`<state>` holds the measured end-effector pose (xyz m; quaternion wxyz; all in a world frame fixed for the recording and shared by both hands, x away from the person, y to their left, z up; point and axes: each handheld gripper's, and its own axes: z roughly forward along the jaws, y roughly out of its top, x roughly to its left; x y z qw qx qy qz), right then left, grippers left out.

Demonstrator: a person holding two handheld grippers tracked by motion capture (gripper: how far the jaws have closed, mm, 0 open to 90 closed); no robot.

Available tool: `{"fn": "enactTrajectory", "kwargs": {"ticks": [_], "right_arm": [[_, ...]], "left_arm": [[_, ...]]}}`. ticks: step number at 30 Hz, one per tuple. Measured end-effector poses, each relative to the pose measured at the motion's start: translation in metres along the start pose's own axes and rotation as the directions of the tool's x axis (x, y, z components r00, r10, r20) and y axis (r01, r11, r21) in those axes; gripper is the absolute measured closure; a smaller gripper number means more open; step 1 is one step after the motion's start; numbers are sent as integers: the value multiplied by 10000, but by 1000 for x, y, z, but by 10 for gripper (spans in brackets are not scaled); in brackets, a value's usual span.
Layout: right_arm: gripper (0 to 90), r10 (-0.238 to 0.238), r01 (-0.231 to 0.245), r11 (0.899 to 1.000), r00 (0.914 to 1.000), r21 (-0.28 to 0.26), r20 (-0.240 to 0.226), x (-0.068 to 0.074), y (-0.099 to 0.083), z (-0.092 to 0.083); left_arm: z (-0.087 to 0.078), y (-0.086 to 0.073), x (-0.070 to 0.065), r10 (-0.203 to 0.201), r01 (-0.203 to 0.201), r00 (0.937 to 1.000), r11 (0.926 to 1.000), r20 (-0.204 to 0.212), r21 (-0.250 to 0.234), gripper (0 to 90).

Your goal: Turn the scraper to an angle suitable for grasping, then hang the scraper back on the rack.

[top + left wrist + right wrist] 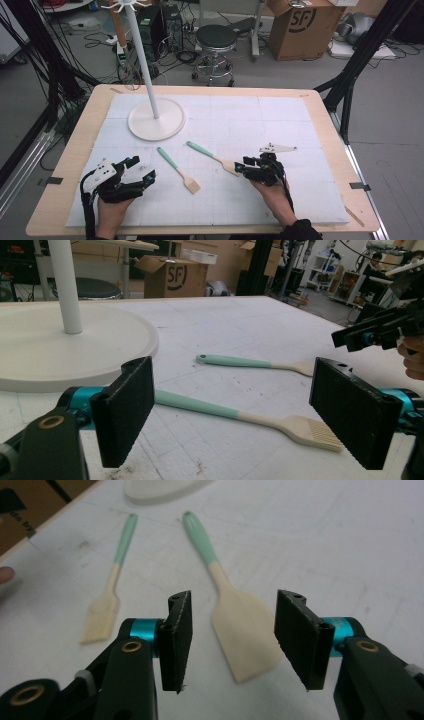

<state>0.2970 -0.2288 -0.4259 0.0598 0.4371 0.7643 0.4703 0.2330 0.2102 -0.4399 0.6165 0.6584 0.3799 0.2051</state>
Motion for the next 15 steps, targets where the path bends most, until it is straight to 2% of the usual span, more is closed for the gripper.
{"fn": "enactTrajectory", "kwargs": {"ticks": [3,8,15], "right_arm": [[478,-162,159,9994,9998,-296,-116,4,9,1],[494,-275,263,9989,9992,-391,-295,5,23,8],[546,-282,270,9995,9964,-166,-800,6,40,23]], "left_arm": [[0,0,0,-16,16,10000,10000,10,9,189],[0,0,0,-4,4,10000,10000,34,14,189],[1,0,0,-9,9,10000,10000,26,25,189]]}}
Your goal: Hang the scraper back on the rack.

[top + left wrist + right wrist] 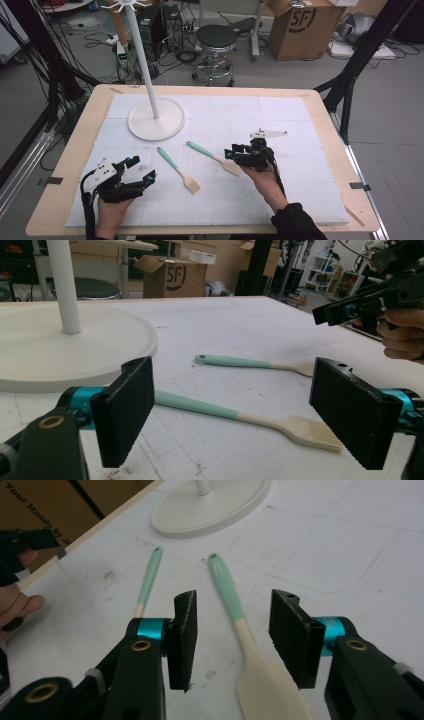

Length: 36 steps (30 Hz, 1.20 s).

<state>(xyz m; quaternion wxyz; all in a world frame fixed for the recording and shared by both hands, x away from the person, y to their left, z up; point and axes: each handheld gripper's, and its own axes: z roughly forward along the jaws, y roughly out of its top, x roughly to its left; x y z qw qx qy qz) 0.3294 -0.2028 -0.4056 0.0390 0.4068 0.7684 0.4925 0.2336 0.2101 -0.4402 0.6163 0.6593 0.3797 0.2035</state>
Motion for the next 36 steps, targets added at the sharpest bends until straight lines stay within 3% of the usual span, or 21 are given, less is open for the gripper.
{"fn": "enactTrajectory", "kwargs": {"ticks": [14,26,36], "right_arm": [[601,-12,75,9958,9976,918,-693,-2,14,34],[658,172,-63,9801,9984,1984,-532,-12,7,58],[662,242,-115,9713,9984,2374,-507,-18,3,71]], "left_arm": [[0,0,0,-62,62,10000,10000,53,-30,189],[0,0,1,-90,91,9999,9999,63,-62,187],[0,0,2,-94,95,9999,9999,41,-50,188]]}}
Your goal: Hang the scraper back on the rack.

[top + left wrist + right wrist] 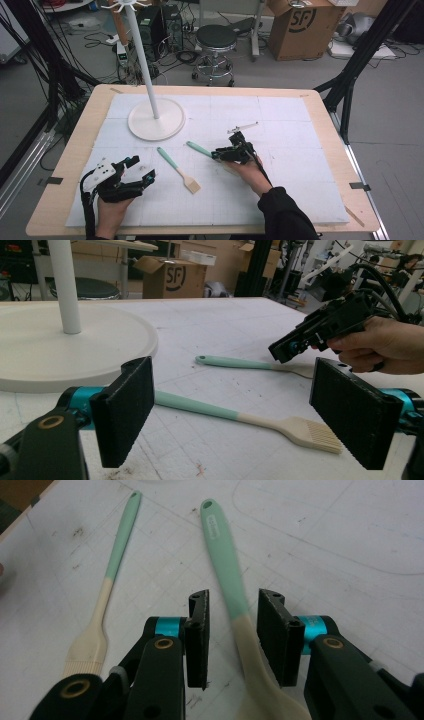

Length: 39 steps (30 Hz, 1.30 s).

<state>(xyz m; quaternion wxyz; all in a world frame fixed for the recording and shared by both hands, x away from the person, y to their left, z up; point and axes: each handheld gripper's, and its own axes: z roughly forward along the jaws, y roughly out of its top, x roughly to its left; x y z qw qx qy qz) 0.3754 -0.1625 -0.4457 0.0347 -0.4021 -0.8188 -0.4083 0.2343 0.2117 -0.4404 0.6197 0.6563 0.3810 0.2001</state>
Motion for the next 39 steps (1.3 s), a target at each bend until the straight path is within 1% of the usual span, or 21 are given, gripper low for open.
{"fn": "enactTrajectory", "kwargs": {"ticks": [1,3,5,9,10,12,13,15,19,22,23,25,27,28,29,33,37,39], "right_arm": [[661,36,-36,10000,10000,72,18,1,0,1],[661,-42,41,9999,10000,151,12,2,1,4],[663,-155,153,9997,9998,187,136,4,2,5],[665,-161,155,9995,9996,277,211,6,5,9],[665,-270,263,9992,9993,286,257,6,6,10],[674,-297,290,9989,9994,355,182,8,7,13],[674,-347,341,9988,9992,352,187,9,8,14],[675,-391,381,9979,9990,526,192,11,9,17],[677,-619,602,9963,9977,613,258,14,10,22],[726,-1106,1062,9914,9923,763,552,17,10,23],[732,-1309,1261,9892,9894,752,622,16,10,23],[735,-1518,1456,9857,9858,844,720,18,10,24],[746,-1898,1818,9790,9781,924,860,21,10,24],[754,-2011,1925,9766,9755,960,896,21,10,24],[756,-2093,2008,9751,9736,945,911,20,10,25],[770,-2099,2029,9749,9749,914,743,18,9,24],[781,-2185,2130,9730,9741,884,577,15,9,24],[788,-2288,2244,9707,9724,858,461,14,9,24]], "left_arm": [[0,0,0,-10,10,10000,10000,0,15,187],[0,0,0,4,-4,10000,10000,18,-2,187],[0,0,0,12,-12,10000,10000,15,8,187],[-1,0,0,-33,33,10000,10000,-13,-48,187],[-1,0,0,-30,30,10000,10000,-24,-61,188],[-1,0,0,-46,46,10000,10000,-4,-50,187],[-2,0,0,-64,64,10000,10000,-19,-59,187],[-2,0,1,-63,63,10000,10000,-16,-59,187],[-1,0,0,-39,39,10000,10000,10,-41,187],[-1,0,0,-35,35,10000,10000,17,-27,187],[-1,0,0,-24,24,10000,10000,19,-25,187],[-1,0,-1,3,-3,10000,10000,15,-6,187],[-1,0,-1,28,-28,10000,10000,-9,15,187],[-1,0,-1,28,-28,10000,10000,3,14,187],[-1,0,-2,12,-12,10000,10000,15,4,187],[0,0,-2,64,-64,10000,10000,20,44,187],[0,0,-2,45,-45,10000,10000,5,42,187],[0,0,-2,58,-58,10000,10000,11,52,187]]}}
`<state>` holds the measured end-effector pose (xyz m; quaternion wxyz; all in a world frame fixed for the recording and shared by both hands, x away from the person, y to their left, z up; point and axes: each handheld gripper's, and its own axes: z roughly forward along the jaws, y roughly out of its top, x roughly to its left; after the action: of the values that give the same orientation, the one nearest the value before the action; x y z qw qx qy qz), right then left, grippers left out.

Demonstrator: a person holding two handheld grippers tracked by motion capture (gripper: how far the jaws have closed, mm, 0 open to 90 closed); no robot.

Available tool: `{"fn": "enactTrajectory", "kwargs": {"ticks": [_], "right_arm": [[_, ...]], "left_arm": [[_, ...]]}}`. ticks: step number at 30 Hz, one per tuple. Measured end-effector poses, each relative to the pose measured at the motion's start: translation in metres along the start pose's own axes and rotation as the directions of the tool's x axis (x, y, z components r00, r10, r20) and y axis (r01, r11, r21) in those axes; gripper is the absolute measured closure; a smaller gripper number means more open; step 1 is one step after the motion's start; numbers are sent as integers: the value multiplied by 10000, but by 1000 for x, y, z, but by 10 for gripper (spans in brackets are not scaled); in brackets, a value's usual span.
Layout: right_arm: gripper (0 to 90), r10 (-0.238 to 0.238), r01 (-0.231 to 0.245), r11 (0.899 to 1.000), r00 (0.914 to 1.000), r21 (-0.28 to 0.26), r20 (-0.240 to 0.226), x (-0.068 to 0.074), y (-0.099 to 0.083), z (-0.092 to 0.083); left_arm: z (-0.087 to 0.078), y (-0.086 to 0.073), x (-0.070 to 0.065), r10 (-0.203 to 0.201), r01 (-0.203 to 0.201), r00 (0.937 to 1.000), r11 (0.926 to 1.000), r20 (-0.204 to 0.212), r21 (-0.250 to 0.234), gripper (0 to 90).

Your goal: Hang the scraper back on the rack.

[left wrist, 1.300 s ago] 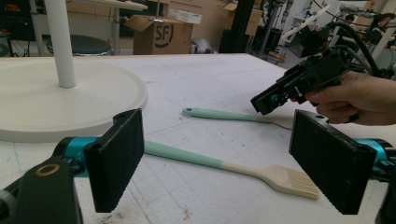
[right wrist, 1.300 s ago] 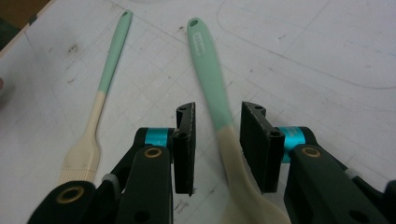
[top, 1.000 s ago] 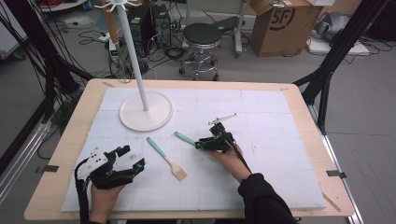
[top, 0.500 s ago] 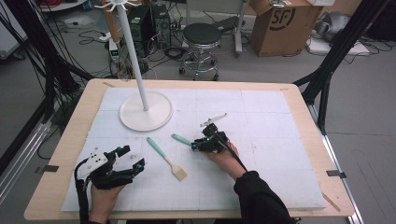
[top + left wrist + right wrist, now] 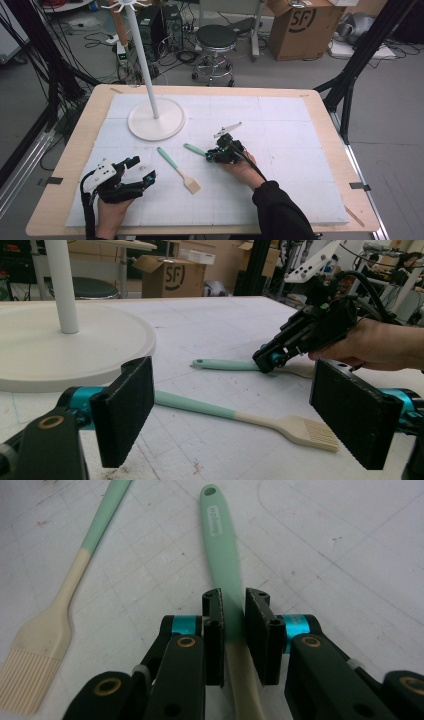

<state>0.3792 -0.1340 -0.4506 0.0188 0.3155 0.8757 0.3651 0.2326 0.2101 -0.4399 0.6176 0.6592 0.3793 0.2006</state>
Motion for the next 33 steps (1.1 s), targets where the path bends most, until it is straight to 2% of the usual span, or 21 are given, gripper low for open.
{"fn": "enactTrajectory", "kwargs": {"ticks": [4,9,12,16,23,27,31,33], "right_arm": [[799,-14,14,10000,10000,2,-68,-2,0,0],[818,344,-344,9994,9994,26,-49,-2,1,-1],[821,50,-51,10000,9998,49,204,2,2,-1],[821,207,-206,9998,9996,-86,194,3,3,-5],[819,465,-474,9936,9989,-1023,-116,6,10,-17],[819,600,-675,9799,9971,-1875,-458,7,17,-27],[819,671,-799,9694,9958,-2320,-629,9,23,-34],[819,553,-701,9665,9963,-2468,-663,11,29,-37]], "left_arm": [[0,0,0,1,-1,10000,10000,7,-3,187],[0,-1,2,-40,40,10000,10000,-30,-31,187],[0,-1,2,-39,39,10000,10000,-13,-21,187],[-1,0,2,-42,42,10000,10000,-32,-39,187],[-1,0,2,-68,67,10000,10000,-18,-59,187],[-2,0,2,-49,49,10000,10000,-43,-80,187],[-2,0,2,-64,64,10000,9999,-55,-84,188],[-2,0,2,-51,50,10000,10000,-38,-68,187]]}}
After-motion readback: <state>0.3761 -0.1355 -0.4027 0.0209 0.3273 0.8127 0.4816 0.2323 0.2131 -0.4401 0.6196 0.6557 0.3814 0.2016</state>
